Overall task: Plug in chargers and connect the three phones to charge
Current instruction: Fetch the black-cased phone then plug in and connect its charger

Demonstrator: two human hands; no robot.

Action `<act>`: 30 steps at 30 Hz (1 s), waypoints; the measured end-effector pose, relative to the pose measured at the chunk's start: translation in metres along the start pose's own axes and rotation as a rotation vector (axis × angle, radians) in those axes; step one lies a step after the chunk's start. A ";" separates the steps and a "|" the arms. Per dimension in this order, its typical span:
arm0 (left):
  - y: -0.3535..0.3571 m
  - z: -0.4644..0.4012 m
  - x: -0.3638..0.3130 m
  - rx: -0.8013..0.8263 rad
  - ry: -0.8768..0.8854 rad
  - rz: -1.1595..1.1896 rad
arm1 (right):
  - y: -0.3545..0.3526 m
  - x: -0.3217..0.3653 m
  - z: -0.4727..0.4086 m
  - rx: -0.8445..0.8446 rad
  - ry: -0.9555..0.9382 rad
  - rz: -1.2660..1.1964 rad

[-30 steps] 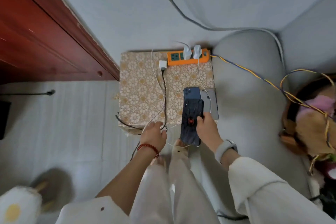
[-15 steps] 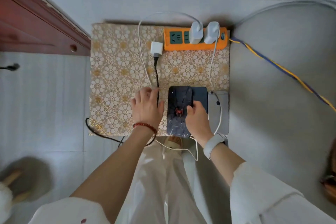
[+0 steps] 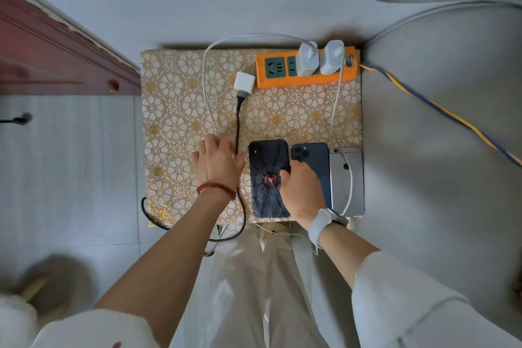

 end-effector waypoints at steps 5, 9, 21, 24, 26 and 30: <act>-0.017 0.003 -0.001 -0.032 -0.062 0.213 | -0.008 0.000 0.002 -0.057 -0.025 0.027; -0.041 0.009 -0.006 -0.126 0.005 0.364 | -0.019 0.010 -0.004 -0.061 -0.177 -0.140; -0.080 -0.013 -0.011 -0.149 0.128 0.582 | -0.028 0.080 -0.059 -0.039 -0.551 -0.133; -0.084 -0.019 -0.010 -0.168 0.124 0.608 | -0.029 0.086 -0.066 -0.079 -0.532 -0.129; -0.086 -0.025 -0.011 -0.185 0.138 0.608 | -0.033 0.086 -0.071 -0.120 -0.544 -0.133; -0.086 -0.040 -0.016 -0.200 0.117 0.580 | -0.049 0.085 -0.078 -0.288 -0.541 -0.170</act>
Point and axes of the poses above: each hand's wrist, its own z-axis away from the middle knuckle, its own y-axis out of the palm, x = y × z, the point moved 1 cm from there along -z, towards the middle knuckle, and after that the axes turned 13 degrees about -x, right-handed, at the moved point
